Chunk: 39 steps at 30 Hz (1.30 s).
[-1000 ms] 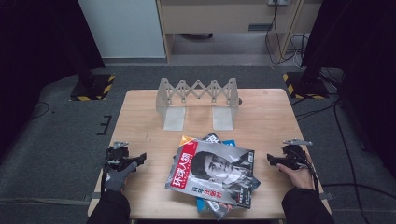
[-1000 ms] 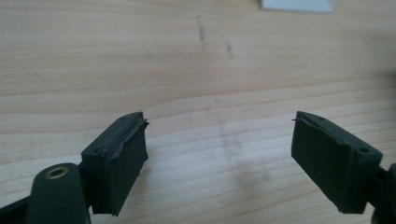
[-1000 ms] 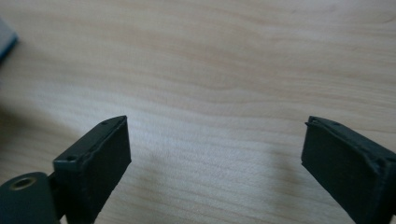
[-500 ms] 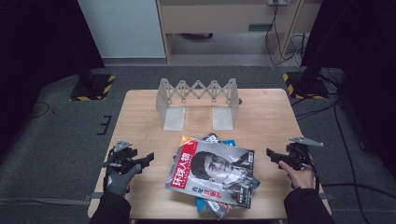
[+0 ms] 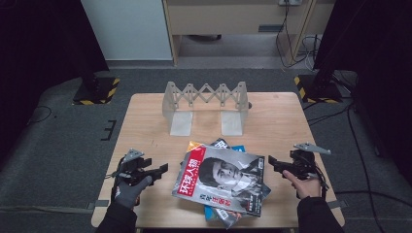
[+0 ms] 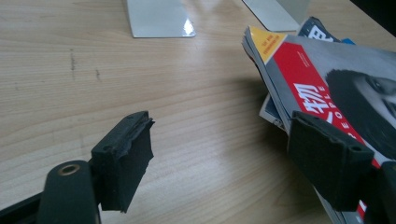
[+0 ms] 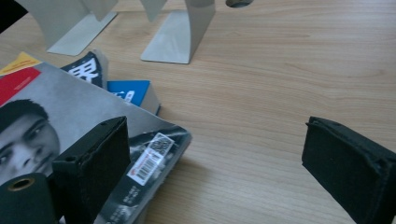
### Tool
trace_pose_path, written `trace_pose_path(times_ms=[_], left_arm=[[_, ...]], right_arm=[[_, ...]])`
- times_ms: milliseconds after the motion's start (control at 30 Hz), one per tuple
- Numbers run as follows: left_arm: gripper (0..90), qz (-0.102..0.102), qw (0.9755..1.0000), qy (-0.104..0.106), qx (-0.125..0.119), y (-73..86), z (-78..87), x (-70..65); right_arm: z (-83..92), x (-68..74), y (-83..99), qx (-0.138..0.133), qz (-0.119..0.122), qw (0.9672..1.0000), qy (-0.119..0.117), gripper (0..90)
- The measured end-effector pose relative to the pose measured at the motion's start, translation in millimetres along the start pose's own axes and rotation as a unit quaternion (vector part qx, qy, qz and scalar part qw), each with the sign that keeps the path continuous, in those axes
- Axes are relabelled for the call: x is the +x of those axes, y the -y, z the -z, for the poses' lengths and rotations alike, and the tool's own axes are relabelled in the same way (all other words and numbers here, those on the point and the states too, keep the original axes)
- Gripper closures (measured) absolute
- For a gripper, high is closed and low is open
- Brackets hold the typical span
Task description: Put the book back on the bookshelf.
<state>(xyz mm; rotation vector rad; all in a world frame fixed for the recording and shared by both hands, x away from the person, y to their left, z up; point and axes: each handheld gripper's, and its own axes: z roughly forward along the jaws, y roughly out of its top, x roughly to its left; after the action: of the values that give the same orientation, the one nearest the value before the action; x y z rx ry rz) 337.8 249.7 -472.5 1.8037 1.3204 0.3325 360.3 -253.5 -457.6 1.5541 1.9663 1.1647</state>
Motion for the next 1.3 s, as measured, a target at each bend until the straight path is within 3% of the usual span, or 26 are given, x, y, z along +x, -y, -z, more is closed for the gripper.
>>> trace_pose_path(times_ms=[500, 833, 1100, 1167, 1300], left_arm=[[21.8, -0.009, 0.9988, 0.043, 0.022, 11.4, -1.0, -30.4], [24.0, -0.010, 0.9956, 0.077, 0.052, 18.6, -11.1, -44.0], [25.0, -0.011, 0.9915, 0.099, 0.084, 26.0, -19.2, -54.0], [25.3, 0.000, 0.9893, 0.113, 0.093, 26.3, -22.1, -53.9], [26.2, 0.012, 0.9871, 0.126, 0.098, 27.2, -24.9, -54.0]], right_arm=[[-5.6, 33.3, 6.7, 0.015, 0.018, 0.9991, -0.037, 6.3], [-16.4, 50.9, 17.2, 0.034, 0.034, 0.9972, -0.056, 6.3], [-24.7, 56.5, 24.7, 0.051, 0.044, 0.9954, -0.068, 6.7], [-25.6, 56.3, 25.5, 0.051, 0.043, 0.9953, -0.070, 6.7], [-28.7, 57.1, 28.0, 0.059, 0.044, 0.9946, -0.074, 6.9]])
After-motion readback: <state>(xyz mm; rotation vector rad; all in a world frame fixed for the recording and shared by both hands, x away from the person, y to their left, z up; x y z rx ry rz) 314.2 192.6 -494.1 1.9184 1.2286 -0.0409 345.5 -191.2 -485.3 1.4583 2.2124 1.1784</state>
